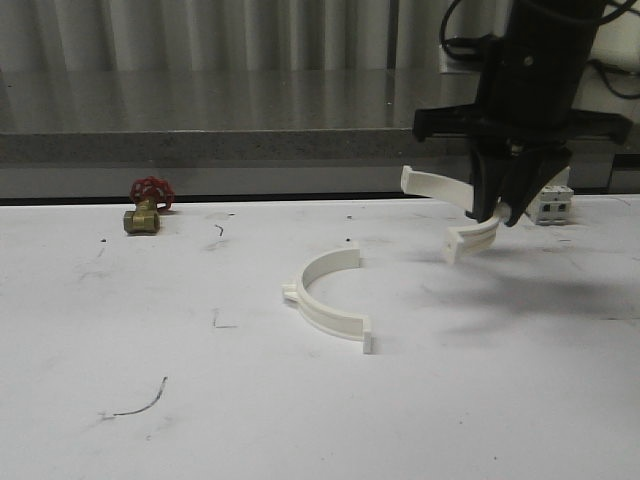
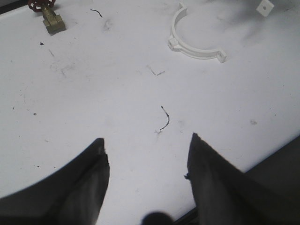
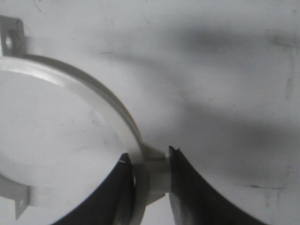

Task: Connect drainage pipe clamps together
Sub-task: 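Lower the held half and press its ends against the placed half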

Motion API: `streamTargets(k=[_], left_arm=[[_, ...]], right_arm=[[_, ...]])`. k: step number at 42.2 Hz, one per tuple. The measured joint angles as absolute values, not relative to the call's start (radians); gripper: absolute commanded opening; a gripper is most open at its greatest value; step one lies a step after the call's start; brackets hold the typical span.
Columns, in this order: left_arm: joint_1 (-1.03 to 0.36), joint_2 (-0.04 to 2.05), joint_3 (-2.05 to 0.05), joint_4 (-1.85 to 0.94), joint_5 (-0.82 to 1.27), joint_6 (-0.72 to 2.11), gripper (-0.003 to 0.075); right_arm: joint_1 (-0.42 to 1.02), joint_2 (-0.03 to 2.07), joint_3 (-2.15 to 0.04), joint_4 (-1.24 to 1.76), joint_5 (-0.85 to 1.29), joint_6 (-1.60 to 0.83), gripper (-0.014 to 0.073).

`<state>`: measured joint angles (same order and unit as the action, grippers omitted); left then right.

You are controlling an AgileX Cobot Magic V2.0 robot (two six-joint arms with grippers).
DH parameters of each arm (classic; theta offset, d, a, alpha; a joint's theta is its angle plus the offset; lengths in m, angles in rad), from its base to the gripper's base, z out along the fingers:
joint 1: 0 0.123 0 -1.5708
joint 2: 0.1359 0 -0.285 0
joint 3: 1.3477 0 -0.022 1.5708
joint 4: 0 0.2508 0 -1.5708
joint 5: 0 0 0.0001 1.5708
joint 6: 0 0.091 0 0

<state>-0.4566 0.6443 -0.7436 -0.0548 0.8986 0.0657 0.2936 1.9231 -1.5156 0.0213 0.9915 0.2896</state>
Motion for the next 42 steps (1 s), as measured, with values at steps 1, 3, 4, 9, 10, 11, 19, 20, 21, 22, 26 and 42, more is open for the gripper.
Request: streamTargets(k=[1,3,4,9,10,11,19,20,21,22,26,42], left_arm=[[-0.457,0.644,-0.744,-0.055,0.899,0.066,0.0363],[-0.457,0.644,-0.744,-0.055,0.899,0.066,0.0363],[-0.457,0.644,-0.744,-0.055,0.899,0.066,0.0363],[-0.457,0.644,-0.744,-0.055,0.899,0.066,0.0363],[-0.457,0.644,-0.744,-0.055,0.899,0.066,0.0363],[-0.457,0.644,-0.744,-0.055,0.899,0.066,0.0363],[-0.457,0.644,-0.744,-0.055,0.899,0.066,0.0363],[-0.457,0.644,-0.744,-0.055,0.899,0.066,0.0363],[-0.457,0.644,-0.744,-0.055,0.899,0.066,0.0363],[-0.457,0.644,-0.744,-0.055,0.899,0.066,0.0363],[-0.457,0.644,-0.744,-0.055,0.899,0.066,0.0363],[-0.457,0.644,-0.744,-0.055,0.899,0.066,0.0363]], right_arm=[[0.298,1.935,-1.516,0.021,0.987,0.302,0.0181],[0.305,1.952,-1.516,0.022,0.974,0.320,0.0181],[0.309,1.960,-1.516,0.022,0.970,0.330,0.0181],[0.323,1.994,-1.516,0.022,0.951,0.375,0.0181],[0.326,2.001,-1.516,0.022,0.949,0.385,0.0181],[0.332,2.004,-1.516,0.022,0.946,0.392,0.0181],[0.355,2.047,-1.518,0.022,0.932,0.461,0.0181],[0.357,2.053,-1.518,0.022,0.932,0.466,0.0181],[0.362,2.056,-1.518,0.022,0.932,0.468,0.0181],[0.364,2.059,-1.518,0.022,0.929,0.470,0.0181],[0.376,2.063,-1.518,0.018,0.925,0.472,0.0181],[0.395,2.075,-1.518,0.000,0.908,0.506,0.0181]])
